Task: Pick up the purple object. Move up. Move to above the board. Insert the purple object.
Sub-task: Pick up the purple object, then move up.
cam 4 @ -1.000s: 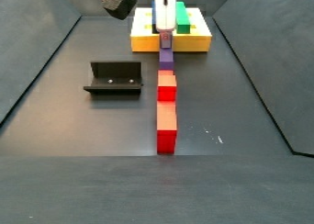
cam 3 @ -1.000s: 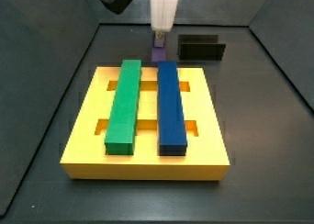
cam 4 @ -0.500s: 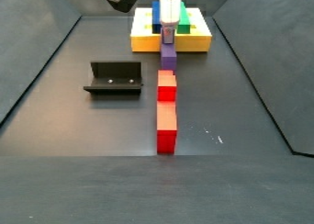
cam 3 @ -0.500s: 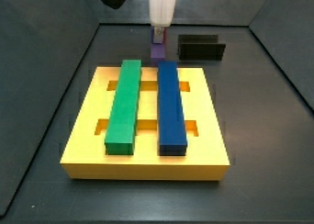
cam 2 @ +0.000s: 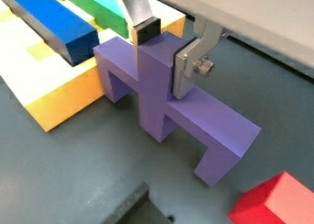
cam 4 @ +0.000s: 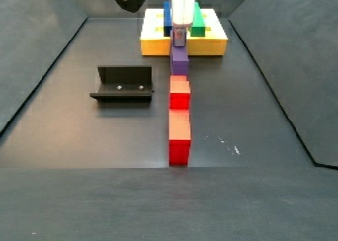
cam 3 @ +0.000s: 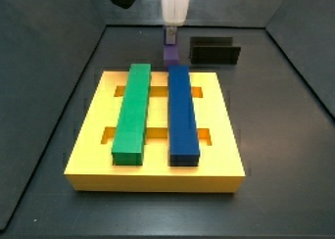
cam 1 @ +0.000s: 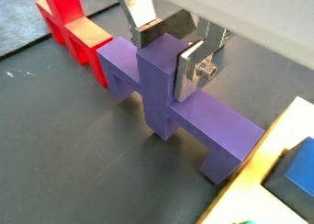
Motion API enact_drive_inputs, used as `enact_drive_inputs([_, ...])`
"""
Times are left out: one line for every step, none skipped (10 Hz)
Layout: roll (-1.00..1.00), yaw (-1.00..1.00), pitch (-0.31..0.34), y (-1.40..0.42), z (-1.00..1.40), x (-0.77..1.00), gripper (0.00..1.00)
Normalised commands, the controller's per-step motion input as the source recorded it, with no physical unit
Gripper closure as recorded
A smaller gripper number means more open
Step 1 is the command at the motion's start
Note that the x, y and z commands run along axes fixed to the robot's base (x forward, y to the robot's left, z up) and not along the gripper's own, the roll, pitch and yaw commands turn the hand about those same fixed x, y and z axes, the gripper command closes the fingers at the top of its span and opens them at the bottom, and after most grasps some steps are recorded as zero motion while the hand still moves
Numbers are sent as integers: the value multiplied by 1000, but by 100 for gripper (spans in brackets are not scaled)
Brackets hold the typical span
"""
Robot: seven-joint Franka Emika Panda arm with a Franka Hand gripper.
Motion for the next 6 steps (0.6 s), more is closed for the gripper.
enact_drive_inputs([0, 0, 0, 0, 0, 0, 100])
enact_drive_inputs([0, 0, 0, 0, 0, 0, 100])
enact_drive_inputs([0, 0, 0, 0, 833, 0, 100])
enact_drive_inputs([-12, 11, -9, -74, 819, 65, 100])
enact_drive_inputs([-28, 17, 28, -75, 536, 24, 100])
enact_drive_inputs([-40, 11, 25, -24, 244, 46, 100])
